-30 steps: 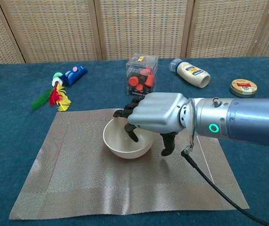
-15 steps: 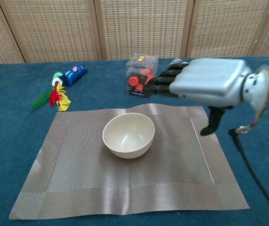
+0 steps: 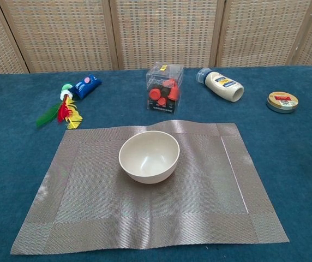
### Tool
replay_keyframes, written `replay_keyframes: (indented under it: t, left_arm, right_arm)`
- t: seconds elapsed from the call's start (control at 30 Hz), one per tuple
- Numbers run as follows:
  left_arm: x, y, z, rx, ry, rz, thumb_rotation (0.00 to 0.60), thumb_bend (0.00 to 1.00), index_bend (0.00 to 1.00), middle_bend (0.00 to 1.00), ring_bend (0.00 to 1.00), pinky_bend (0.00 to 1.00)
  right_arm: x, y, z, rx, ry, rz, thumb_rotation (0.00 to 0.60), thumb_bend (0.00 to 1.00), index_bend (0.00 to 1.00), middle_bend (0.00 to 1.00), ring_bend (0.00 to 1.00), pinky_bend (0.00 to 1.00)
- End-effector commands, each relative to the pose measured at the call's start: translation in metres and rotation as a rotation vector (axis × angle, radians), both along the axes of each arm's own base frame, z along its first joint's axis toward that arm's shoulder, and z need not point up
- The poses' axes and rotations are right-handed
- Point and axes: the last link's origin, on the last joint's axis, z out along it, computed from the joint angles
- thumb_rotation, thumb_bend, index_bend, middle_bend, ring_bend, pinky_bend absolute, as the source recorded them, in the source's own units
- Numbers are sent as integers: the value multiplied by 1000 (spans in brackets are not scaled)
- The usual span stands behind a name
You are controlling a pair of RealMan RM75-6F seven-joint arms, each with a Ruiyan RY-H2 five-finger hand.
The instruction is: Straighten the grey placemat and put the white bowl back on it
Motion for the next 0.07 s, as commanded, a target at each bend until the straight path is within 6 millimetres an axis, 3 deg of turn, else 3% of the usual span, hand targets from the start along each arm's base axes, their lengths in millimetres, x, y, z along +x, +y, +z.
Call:
replay_keyframes:
  t: [0.03, 0.07]
  left_arm:
    - [-7, -8, -3, -10, 11, 29, 600, 0, 0, 0, 0, 0]
    - [-9, -10, -3, -9, 12, 34, 600, 0, 0, 0, 0, 0]
  right_arm:
    - [-27, 27, 1, -44, -89, -63, 600, 0, 0, 0, 0, 0]
    - [-30, 31, 0, -56, -108, -70, 600, 0, 0, 0, 0, 0]
